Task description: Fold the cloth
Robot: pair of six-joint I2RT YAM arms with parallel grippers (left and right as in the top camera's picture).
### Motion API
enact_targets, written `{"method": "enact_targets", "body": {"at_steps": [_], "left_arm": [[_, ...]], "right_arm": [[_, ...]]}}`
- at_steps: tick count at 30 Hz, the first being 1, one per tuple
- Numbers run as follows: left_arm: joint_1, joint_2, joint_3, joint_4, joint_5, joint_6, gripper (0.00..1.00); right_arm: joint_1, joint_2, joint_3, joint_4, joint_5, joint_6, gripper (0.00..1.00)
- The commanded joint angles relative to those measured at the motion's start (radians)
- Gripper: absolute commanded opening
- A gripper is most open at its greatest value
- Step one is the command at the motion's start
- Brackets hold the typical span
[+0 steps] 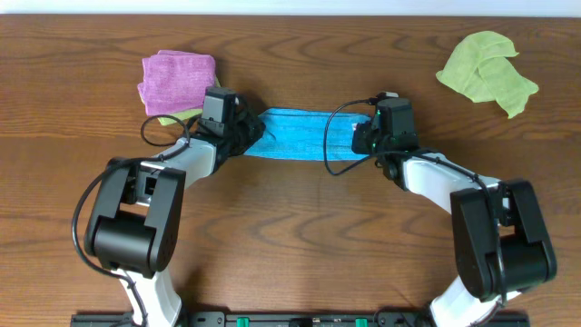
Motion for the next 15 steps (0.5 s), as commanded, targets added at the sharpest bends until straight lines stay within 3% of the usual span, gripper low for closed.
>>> {"method": "enact_targets", "body": {"at_steps": [1,5,7,11,15], "left_arm": [[0.009,0.031,0.021,0.012,-0.034,-0.011,0.06],[0.01,0.032,0.021,0.018,-0.056,-0.008,0.07],[0.01,0.032,0.021,0.018,-0.064,-0.006,0.11],[0.012,0.032,0.021,0.032,-0.071,-0.005,0.32],[0.025,0.028,0.022,0.066,-0.039,-0.005,0.54]], "right_arm": [[0.005,0.009,0.019,-0.002,0.087,-0.027,0.01],[0.006,0.009,0.019,-0.001,0.087,-0.055,0.01],[0.006,0.009,0.019,0.0,0.087,-0.056,0.07],[0.006,0.008,0.019,0.012,0.087,-0.056,0.36],[0.006,0.006,0.019,0.013,0.087,-0.055,0.43]]}}
